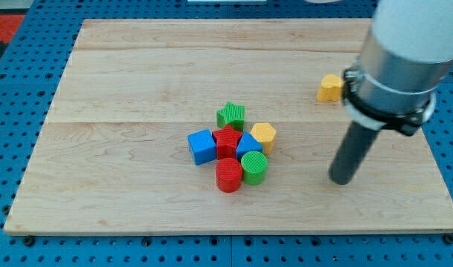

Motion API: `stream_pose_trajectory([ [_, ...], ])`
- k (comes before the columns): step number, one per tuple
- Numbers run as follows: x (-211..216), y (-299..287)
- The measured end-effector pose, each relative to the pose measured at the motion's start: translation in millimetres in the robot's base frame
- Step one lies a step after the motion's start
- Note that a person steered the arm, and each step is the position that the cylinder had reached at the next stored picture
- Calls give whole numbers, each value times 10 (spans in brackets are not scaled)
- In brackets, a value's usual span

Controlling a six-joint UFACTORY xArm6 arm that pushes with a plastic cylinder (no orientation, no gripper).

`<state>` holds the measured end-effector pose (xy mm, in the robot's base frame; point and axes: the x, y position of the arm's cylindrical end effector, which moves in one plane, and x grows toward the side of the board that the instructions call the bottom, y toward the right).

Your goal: Push the yellow hexagon to the yellow heart

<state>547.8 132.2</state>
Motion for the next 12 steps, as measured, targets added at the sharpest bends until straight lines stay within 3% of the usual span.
stream_pose_trajectory([
  [1,-129,-424],
  [3,-450,-340],
  [4,-110,-694],
  [5,-466,-890],
  [6,-670,-495],
  [8,-1389,-315],
  [9,-1401,-283],
  [10,-1451,-1011],
  [11,-1868,-699],
  [12,-1712,-382],
])
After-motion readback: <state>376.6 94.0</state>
